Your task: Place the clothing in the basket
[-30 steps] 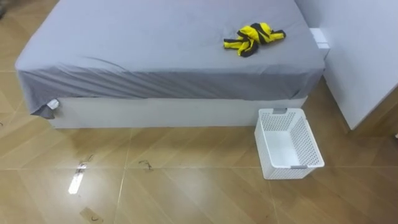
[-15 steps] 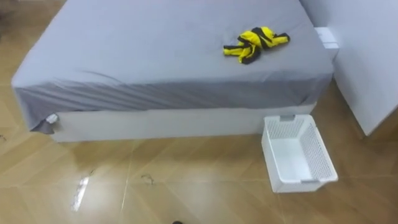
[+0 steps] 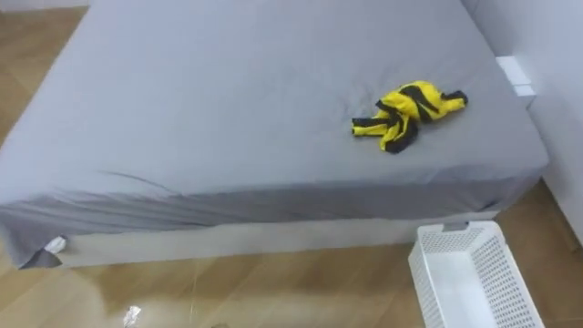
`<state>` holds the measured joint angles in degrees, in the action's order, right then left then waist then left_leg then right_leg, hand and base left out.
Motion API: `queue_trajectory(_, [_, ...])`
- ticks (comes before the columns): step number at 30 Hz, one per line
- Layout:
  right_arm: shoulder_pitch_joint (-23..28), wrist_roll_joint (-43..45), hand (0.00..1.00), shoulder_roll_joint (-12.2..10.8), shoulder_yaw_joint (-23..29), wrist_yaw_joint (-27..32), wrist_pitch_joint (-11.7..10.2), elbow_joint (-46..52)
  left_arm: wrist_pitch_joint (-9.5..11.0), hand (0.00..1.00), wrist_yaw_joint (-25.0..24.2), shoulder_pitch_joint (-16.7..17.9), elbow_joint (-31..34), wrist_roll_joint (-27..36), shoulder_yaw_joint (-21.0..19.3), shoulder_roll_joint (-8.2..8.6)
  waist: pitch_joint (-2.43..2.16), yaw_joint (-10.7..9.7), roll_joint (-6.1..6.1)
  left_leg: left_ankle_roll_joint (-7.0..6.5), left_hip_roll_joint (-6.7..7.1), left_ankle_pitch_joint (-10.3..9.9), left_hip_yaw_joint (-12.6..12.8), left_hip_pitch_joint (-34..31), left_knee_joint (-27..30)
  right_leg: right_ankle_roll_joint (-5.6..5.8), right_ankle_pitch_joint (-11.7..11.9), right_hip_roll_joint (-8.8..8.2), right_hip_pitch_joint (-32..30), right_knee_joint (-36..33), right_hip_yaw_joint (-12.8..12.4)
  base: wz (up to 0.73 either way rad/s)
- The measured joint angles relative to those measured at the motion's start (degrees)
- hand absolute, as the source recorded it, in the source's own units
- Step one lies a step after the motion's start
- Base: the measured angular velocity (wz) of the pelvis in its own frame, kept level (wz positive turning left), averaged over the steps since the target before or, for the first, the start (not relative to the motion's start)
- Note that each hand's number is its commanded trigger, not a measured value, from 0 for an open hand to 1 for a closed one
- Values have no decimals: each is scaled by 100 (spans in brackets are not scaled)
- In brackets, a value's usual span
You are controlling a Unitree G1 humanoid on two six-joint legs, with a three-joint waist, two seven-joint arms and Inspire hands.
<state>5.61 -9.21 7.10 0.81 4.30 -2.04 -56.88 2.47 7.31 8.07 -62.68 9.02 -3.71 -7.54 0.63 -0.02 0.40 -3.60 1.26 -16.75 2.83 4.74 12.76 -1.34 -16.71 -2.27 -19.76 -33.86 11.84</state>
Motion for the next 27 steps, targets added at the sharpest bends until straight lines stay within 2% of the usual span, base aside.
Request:
queue_trajectory(1, [7,12,0,-19,5,97,0,8,-3,0,-6,45,96,-4,119,49,2,15,-29,77,-91,-114,-70,302,-170,-10,622,-26,-140,790,25,55])
queue_trajectory(2, [20,16,0,-26,6,138,4,28,-3,0,-8,69,92,0,191,73,-10,14,-14,130,-181,-188,-139,446,-183,0,959,-11,-177,1021,58,41])
queue_trajectory(3, [15,6,0,-54,18,216,5,255,-4,0,-16,80,80,6,254,82,-19,64,2,246,-335,-356,-224,556,-105,-102,1435,73,-263,1314,61,15])
queue_trajectory(4, [-20,14,0,-60,54,283,-69,578,-16,0,-13,180,42,42,289,93,-68,133,2,473,-455,-515,-185,549,50,-445,1595,116,-215,1162,267,0])
queue_trajectory(5, [-45,17,0,-43,57,328,-167,663,-32,0,-19,211,37,47,306,108,-52,163,46,551,-538,-530,-153,553,82,-499,1517,172,-182,1087,351,5])
queue_trajectory(6, [-125,16,0,-25,130,435,-259,805,-48,0,-36,268,41,46,332,118,-29,172,102,770,-627,-457,-66,616,-25,-542,1364,211,-71,912,411,44])
queue_trajectory(7, [-142,64,0,-6,323,566,-282,1077,-46,0,-62,277,43,24,352,128,24,168,170,809,-688,-341,57,684,-422,-577,1189,141,-94,434,352,66])
queue_trajectory(8, [-154,70,0,13,416,636,-282,1206,-44,0,-70,284,74,6,346,126,53,151,185,661,-677,-241,136,764,-512,-602,1107,10,-244,-123,354,95])
queue_trajectory(9, [-80,16,0,18,515,739,-283,1381,-33,0,-69,386,179,8,318,63,24,103,136,658,-691,-209,180,900,-309,-414,874,-63,-539,-536,421,53])
queue_trajectory(10, [-75,16,0,-34,452,760,-245,1558,13,0,-67,647,341,39,318,-144,-86,244,0,760,-653,-291,326,882,118,-441,1103,58,-475,170,376,33])
queue_trajectory(11, [-79,22,0,-41,423,756,-221,1683,8,0,-64,752,361,35,321,-226,-78,247,-35,797,-658,-384,379,892,420,-708,1217,116,-390,407,410,0])
queue_trajectory(12, [-95,19,0,22,421,769,-201,1841,-85,0,-38,897,359,5,314,-229,-96,201,140,793,-890,-496,421,805,1194,-680,1009,334,-154,356,401,8])
queue_trajectory(13, [-74,12,0,25,421,775,-189,2092,-109,0,-25,1005,387,-23,261,-234,-85,176,288,852,-1103,-303,420,506,2113,-686,765,532,101,452,362,0])
queue_trajectory(14, [-63,31,0,24,401,773,-198,2211,-122,0,-23,1064,416,-21,207,-216,-86,175,317,840,-1169,-99,395,348,2567,-698,685,594,191,481,323,-19])
queue_trajectory(15, [-70,7,0,24,378,770,-233,2261,-130,0,-5,1113,425,-22,122,-176,-75,130,299,875,-1155,259,184,-36,3313,-762,574,645,357,544,244,-12])
queue_trajectory(16, [-48,-52,0,26,379,786,-220,2264,-130,0,-2,1100,448,-5,124,-162,-61,36,270,841,-1145,231,174,-414,3756,-815,496,646,574,633,234,-4])
queue_trajectory(17, [-28,-63,0,26,376,808,-210,2268,-131,0,-2,1096,490,26,125,-149,-44,13,239,782,-1136,194,205,-564,3853,-845,467,640,684,676,210,-7])
queue_trajectory(18, [20,-83,0,26,370,859,-204,2267,-126,0,-1,1094,611,51,128,-118,-31,16,173,728,-1052,147,314,-843,3845,-890,433,641,874,781,114,-29])
queue_trajectory(20, [47,-181,0,36,377,915,-204,2285,-99,0,-3,1051,646,62,133,-69,-5,17,72,687,-833,31,357,-1212,3381,-910,418,637,1080,981,-41,-49])
queue_trajectory(22, [17,-178,0,47,379,1001,-202,2394,-74,0,-5,981,649,55,126,-22,-18,21,-20,662,-627,9,460,-1564,2220,-953,417,651,1216,1178,-223,-67])
queue_trajectory(23, [16,-175,0,59,384,1026,-203,2452,-66,0,-6,963,647,53,122,-11,-27,7,-31,666,-602,24,522,-1618,1887,-959,418,654,1231,1236,-226,-32])
queue_trajectory(24, [10,-175,0,113,383,1118,-203,2597,-42,0,-6,865,649,38,119,-18,-27,-97,-50,666,-535,149,578,-1619,1202,-971,428,650,1232,1318,-247,-23])
queue_trajectory(25, [-18,-172,0,150,379,1188,-203,2760,-50,0,-16,862,634,42,88,-49,-67,-108,-105,654,-434,357,619,-1503,801,-963,443,632,1187,1330,-454,-22])
queue_trajectory(26, [-19,-160,0,175,379,1217,-205,2878,-49,0,-22,888,636,43,37,-31,-50,-110,-130,664,-396,432,639,-1416,622,-965,455,633,1186,1357,-523,-44])
queue_trajectory(27, [-9,-108,0,238,380,1276,-206,3060,-49,0,-30,981,618,46,-16,17,-55,-108,-128,639,-347,623,651,-1238,348,-963,489,660,1219,1431,-619,-42])
